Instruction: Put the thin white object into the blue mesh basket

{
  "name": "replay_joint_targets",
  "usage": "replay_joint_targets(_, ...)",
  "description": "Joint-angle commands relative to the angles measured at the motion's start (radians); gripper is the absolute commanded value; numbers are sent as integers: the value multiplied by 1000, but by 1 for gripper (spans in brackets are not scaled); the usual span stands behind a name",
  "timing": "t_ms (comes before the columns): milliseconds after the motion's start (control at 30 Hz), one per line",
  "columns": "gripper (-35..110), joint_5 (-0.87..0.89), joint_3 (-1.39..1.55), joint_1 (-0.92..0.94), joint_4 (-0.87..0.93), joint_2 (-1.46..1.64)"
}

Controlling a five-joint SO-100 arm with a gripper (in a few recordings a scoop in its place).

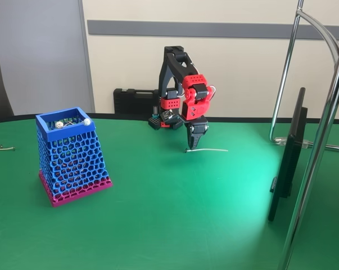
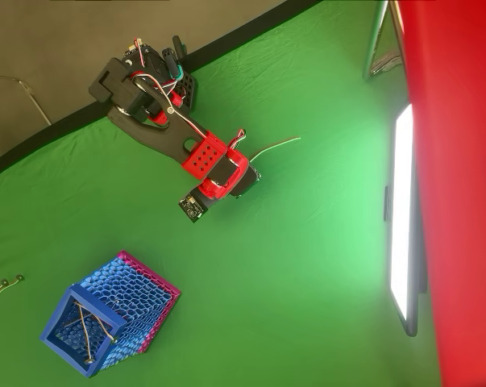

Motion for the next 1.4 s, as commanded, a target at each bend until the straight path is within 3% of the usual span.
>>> replay_joint_targets(0, 12, -5, -31, 11, 6, -3)
replay_joint_targets(867, 13, -26, -20, 52, 6, -55)
replay_joint_targets(1367, 5, -32, -46, 54, 6, -109)
